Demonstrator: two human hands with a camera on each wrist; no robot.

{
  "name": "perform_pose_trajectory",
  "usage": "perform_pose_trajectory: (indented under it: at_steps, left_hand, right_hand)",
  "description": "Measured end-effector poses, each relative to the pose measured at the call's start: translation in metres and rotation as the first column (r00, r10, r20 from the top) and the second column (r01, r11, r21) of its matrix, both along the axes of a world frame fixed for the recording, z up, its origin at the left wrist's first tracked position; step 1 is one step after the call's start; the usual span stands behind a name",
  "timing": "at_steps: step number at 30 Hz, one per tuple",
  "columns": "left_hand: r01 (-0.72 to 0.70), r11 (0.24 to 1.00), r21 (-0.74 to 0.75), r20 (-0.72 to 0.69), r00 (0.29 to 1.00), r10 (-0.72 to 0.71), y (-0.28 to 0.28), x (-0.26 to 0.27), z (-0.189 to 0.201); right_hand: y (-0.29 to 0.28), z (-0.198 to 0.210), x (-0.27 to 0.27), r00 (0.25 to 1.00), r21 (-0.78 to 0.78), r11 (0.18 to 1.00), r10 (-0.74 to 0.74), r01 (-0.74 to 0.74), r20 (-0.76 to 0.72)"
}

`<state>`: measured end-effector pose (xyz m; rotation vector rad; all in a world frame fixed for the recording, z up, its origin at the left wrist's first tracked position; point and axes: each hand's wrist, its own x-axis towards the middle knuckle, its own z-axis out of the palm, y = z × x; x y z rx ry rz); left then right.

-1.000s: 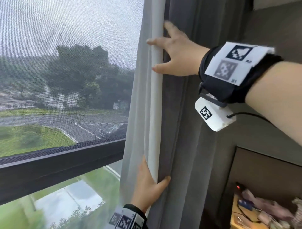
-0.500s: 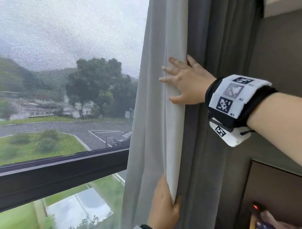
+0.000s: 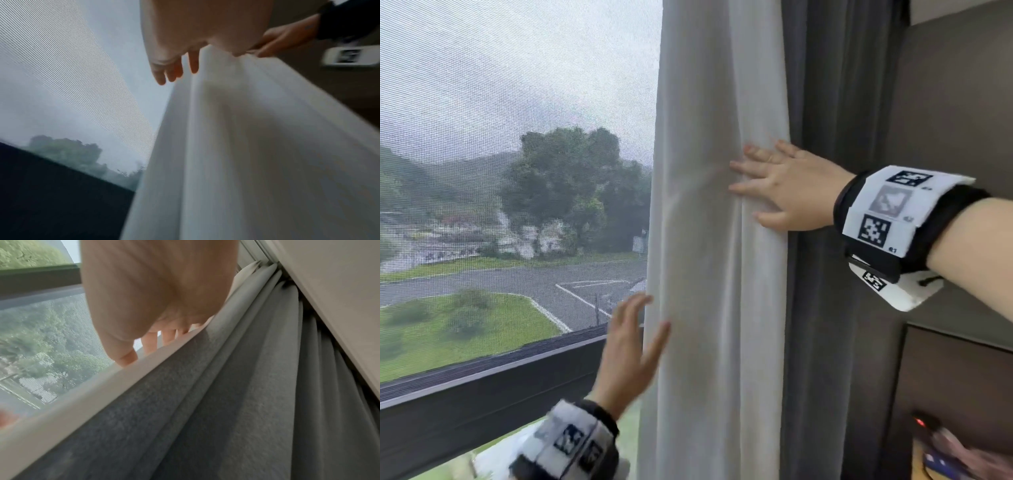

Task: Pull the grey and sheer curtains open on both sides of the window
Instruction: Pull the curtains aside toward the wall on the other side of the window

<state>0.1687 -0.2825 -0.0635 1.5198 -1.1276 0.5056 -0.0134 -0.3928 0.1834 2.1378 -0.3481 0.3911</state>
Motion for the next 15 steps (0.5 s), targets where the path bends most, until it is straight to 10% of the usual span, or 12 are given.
perform_pose_trajectory:
  at_steps: [3,8,11,15]
  left_hand:
    - [-0.026,0.997,0.075,-0.177,0.983,0.039,-0.007,0.038,0.039]
    - [0.487,0.872,0.04,-0.504,0.764,-0.403,-0.023,0.046,0.065]
    - [0.613,0.789,-0.042,-0.525,0.659,-0.539,-0.023,0.025,0.06]
    - [0.667,0.743,0.047,-0.417,0.689,-0.592,-0.024,-0.013,0.053]
  right_hand:
    - [-0.003,-0.001,0.003,1.0,0.024,1.0,-0.01,0.01,-0.005]
    - [0.0,-0.001,0.014,1.0,0.093,0.996,0.004,-0.004,-0.009]
    - [0.004,0.001,0.018,0.999,0.125,0.991,0.039,-0.038,-0.005]
    - [0.016,0.002,0.017,0.996,0.167,0.982,0.091,-0.091,0.009]
